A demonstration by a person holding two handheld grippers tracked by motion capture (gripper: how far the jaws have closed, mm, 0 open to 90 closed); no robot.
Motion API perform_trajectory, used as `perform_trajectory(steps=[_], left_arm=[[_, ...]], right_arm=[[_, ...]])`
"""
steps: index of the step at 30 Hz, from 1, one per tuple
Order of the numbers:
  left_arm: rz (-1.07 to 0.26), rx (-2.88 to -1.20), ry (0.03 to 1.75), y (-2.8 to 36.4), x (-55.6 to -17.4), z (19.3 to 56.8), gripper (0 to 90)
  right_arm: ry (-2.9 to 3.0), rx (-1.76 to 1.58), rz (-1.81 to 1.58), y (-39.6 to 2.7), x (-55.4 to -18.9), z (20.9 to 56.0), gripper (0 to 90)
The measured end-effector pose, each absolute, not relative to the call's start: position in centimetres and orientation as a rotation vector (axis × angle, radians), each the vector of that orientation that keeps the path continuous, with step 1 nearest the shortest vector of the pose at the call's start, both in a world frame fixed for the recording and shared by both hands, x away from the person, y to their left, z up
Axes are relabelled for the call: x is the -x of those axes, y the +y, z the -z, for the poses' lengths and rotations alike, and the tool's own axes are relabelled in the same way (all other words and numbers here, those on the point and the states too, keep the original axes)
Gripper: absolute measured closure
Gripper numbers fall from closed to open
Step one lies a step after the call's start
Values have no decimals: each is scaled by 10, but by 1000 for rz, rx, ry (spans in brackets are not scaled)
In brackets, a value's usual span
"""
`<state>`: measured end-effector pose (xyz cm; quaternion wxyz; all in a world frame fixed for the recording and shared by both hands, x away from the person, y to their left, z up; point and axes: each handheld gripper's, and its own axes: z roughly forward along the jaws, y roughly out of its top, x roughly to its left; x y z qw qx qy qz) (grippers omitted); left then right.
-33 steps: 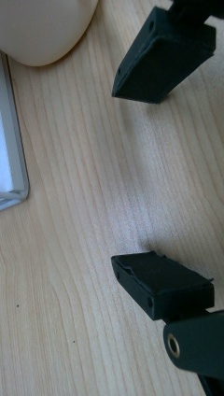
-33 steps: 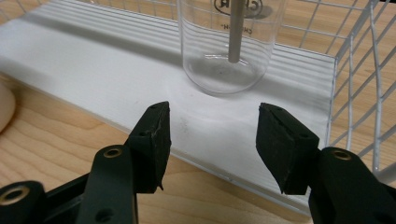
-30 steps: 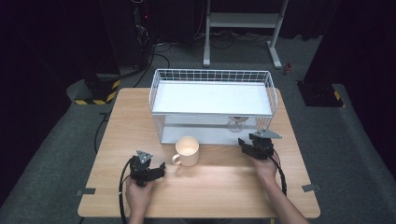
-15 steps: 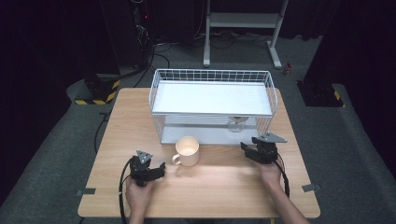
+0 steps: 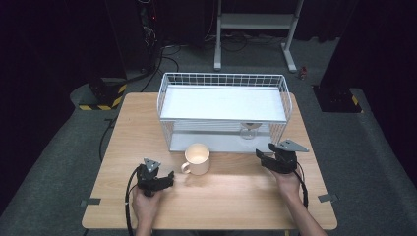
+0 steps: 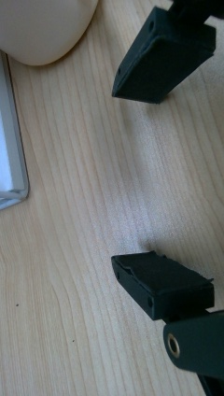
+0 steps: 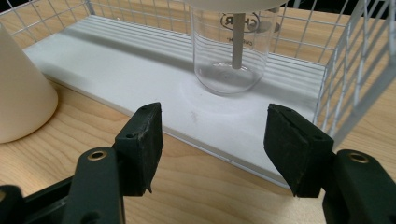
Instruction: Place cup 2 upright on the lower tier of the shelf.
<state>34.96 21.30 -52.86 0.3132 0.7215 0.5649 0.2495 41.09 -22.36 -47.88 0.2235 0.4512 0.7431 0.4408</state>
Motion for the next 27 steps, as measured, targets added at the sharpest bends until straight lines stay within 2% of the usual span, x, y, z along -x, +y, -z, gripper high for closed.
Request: perform_trajectory(steps=[27], left_arm=[[-659,-1900,1492,213,-349,529,166]], right_arm=[[1997,-1291,-1278,-270,-373,485,343]])
